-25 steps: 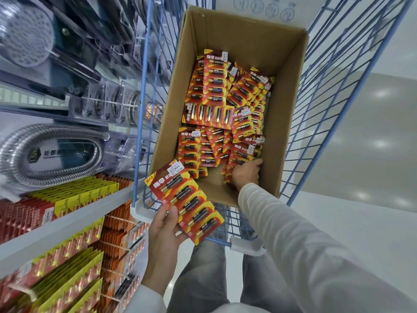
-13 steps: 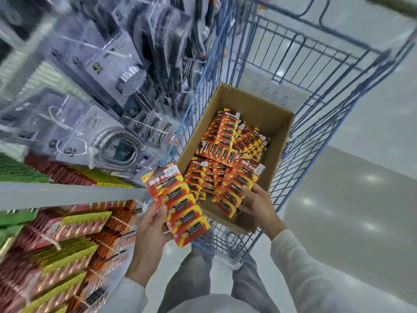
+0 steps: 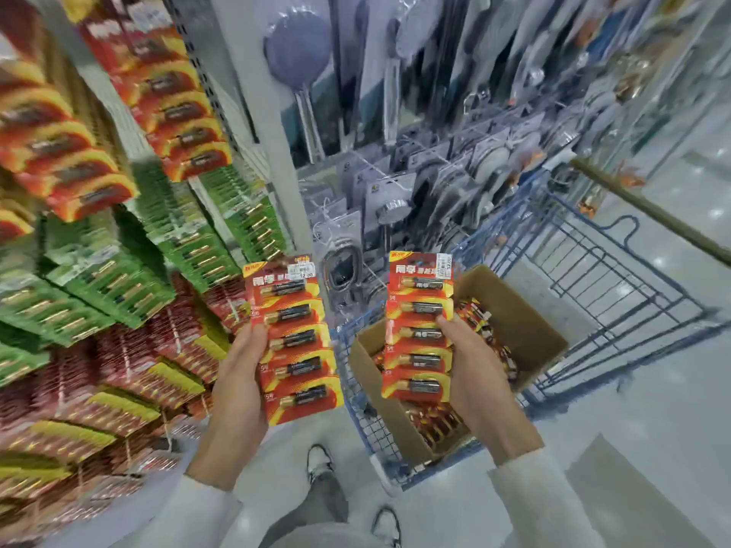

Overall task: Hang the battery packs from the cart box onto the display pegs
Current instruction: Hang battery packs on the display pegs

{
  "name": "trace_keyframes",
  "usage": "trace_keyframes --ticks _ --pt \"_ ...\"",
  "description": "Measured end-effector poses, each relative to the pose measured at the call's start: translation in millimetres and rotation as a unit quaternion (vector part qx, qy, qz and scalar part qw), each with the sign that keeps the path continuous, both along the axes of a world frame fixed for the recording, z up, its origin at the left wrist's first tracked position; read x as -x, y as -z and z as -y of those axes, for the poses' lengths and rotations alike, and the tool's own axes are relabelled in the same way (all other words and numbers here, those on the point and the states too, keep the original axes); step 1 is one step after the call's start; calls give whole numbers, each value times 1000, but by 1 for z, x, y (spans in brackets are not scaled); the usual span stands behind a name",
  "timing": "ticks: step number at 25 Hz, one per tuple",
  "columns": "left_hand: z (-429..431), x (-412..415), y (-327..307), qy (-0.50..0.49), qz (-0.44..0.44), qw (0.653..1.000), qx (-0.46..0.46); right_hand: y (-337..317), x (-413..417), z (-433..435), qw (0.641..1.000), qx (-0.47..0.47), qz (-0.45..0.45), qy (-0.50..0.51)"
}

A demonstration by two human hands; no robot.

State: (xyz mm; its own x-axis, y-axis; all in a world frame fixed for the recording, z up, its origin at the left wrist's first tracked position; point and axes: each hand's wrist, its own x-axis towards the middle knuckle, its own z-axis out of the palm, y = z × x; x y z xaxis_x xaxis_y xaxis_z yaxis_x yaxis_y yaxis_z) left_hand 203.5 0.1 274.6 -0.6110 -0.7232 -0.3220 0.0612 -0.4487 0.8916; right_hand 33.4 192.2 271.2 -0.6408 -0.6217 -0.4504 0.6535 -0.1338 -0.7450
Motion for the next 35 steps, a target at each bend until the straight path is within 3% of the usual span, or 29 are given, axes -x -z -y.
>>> trace_keyframes --ticks 9,18,26,30,35 --pt "35 -148 -42 -222 -24 975 10 -55 -96 118 982 17 -57 -177" --pt "106 -334 -76 -316 -30 947 46 -74 -275 246 953 48 -68 -290" --pt "169 -455 -73 -346 -2 938 -6 -98 -397 312 967 24 -50 -249" --pt "182 -479 -72 -326 -44 943 -45 -122 -413 334 970 1 -92 -227" --pt "203 -484 -82 -319 -50 946 -1 -168 -407 374 960 90 -149 -219"
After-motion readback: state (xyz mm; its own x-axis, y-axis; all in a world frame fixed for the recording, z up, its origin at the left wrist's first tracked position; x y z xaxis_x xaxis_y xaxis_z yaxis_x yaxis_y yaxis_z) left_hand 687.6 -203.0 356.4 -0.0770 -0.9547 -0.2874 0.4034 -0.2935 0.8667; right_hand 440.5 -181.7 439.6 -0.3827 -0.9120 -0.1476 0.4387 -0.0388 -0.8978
